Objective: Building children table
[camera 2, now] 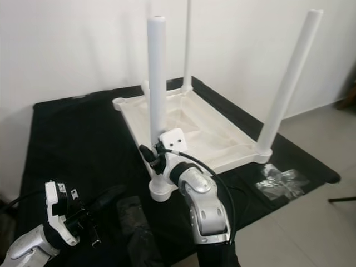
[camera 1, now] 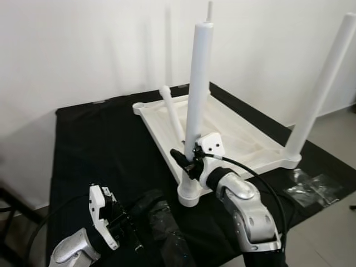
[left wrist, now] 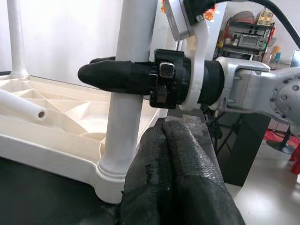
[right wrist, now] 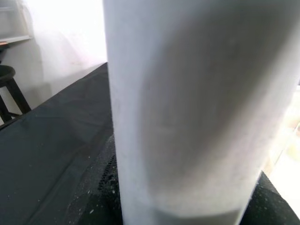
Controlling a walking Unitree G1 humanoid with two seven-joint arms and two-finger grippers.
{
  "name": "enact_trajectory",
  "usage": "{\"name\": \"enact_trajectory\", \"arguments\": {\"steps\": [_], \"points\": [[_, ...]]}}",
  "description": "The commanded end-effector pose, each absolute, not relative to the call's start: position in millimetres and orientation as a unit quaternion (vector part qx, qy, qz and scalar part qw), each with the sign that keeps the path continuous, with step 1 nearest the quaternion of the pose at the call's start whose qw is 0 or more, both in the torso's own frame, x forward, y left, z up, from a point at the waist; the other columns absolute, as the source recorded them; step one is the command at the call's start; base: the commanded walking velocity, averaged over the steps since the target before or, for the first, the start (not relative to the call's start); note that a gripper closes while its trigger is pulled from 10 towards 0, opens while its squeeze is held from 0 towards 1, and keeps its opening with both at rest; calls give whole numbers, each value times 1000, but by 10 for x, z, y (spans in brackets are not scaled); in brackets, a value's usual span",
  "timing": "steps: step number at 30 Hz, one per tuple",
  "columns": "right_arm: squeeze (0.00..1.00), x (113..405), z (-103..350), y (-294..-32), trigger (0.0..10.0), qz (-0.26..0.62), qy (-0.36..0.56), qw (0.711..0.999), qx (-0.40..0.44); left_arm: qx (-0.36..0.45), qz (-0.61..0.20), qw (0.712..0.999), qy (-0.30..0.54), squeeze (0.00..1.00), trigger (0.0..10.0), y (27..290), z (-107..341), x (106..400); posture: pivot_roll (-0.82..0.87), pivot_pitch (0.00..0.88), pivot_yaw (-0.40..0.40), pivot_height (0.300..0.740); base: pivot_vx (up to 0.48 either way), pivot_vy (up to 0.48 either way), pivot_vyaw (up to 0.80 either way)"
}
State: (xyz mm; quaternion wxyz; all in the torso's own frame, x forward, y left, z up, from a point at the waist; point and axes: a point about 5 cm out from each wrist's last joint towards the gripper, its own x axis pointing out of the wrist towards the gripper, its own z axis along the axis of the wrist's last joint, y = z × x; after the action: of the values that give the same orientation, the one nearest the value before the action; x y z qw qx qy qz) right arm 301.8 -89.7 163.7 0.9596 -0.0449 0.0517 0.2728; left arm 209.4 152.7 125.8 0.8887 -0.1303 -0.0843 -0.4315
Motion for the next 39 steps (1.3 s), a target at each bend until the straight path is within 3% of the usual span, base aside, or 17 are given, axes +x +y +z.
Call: {"name": "enact_trajectory", "arguments": {"steps": [1, 2, 3, 8, 9, 11, 12, 14, 15, 16, 21, 27, 28, 29, 30, 39], "points": [[0, 3019, 1346, -986, 0, 248, 134, 957, -62, -129, -436, 887, -81, 0, 10000, 1534, 1261, 2091, -42, 0, 8, 740, 0, 0, 0], [0, 3019, 1346, -986, 0, 248, 134, 957, -62, -129, -436, 887, -81, 0, 10000, 1534, 1261, 2091, -42, 0, 8, 740, 0, 0, 0], [0, 3040, 1381, -969, 10000, 249, 141, 956, -67, -129, -431, 889, -83, 0, 10000, 1536, 1263, 2091, -40, 0, 8, 740, 0, 0, 0], [0, 3073, 1428, -979, 10000, 254, 137, 955, -66, -129, -429, 890, -84, 0, 10000, 1533, 1263, 2091, -38, 0, 6, 740, 0, 0, 0], [1000, 3125, 1526, -979, 10000, 275, 119, 953, -47, -129, -430, 890, -84, 0, 10000, 1530, 1262, 2091, -38, 0, 6, 740, 0, 0, 0], [1000, 3189, 1664, -973, 10000, 317, 89, 944, -32, -129, -431, 889, -83, 0, 10000, 1525, 1261, 2091, -39, 0, 7, 740, 0, 0, 0], [1000, 3214, 1826, -968, 10000, 378, 44, 924, -34, -130, -432, 888, -83, 0, 10000, 1518, 1260, 2092, -39, 0, 7, 740, 0, 0, 0], [1000, 3214, 1826, -968, 10000, 378, 44, 924, -34, -130, -432, 888, -83, 0, 10000, 1518, 1260, 2092, -39, 0, 7, 740, 0, 0, 0], [0, 3230, 1973, -1090, 10000, 490, 11, 869, -72, -131, -434, 888, -83, 0, 10000, 1507, 1260, 2093, -35, 0, 3, 740, 0, 0, 0], [0, 3236, 1986, -1151, 10000, 515, 14, 853, -85, -131, -434, 888, -83, 0, 10000, 1505, 1260, 2092, -35, 0, 3, 740, 0, 0, 0], [0, 3369, 1927, -1301, 10000, 543, 53, 831, -108, -130, -433, 888, -84, 0, 10000, 1499, 1260, 2089, -26, 0, -2, 740, 0, 0, 0], [0, 3509, 1955, -1352, 10000, 555, 50, 824, -101, -127, -434, 888, -81, 0, 10000, 1494, 1252, 2078, -10, 0, -2, 740, 0, 0, 0], [0, 3534, 1966, -1365, 7137, 554, 49, 826, -97, -127, -434, 888, -81, 0, 10000, 1493, 1251, 2075, -8, 0, -2, 740, 0, 0, 0], [0, 3559, 1976, -1382, 2196, 555, 48, 826, -86, -126, -434, 888, -80, 0, 10000, 1490, 1250, 2072, -7, 0, -1, 740, 0, 0, 0], [0, 3576, 1982, -1397, 0, 557, 47, 826, -74, -126, -434, 888, -80, 0, 10000, 1488, 1250, 2070, -7, 0, -2, 740, 0, 0, 0], [0, 3564, 1897, -1472, 0, 585, 58, 807, -61, -126, -435, 888, -79, 0, 10000, 1474, 1246, 2069, -11, 0, -4, 740, 0, 0, 0]]}}
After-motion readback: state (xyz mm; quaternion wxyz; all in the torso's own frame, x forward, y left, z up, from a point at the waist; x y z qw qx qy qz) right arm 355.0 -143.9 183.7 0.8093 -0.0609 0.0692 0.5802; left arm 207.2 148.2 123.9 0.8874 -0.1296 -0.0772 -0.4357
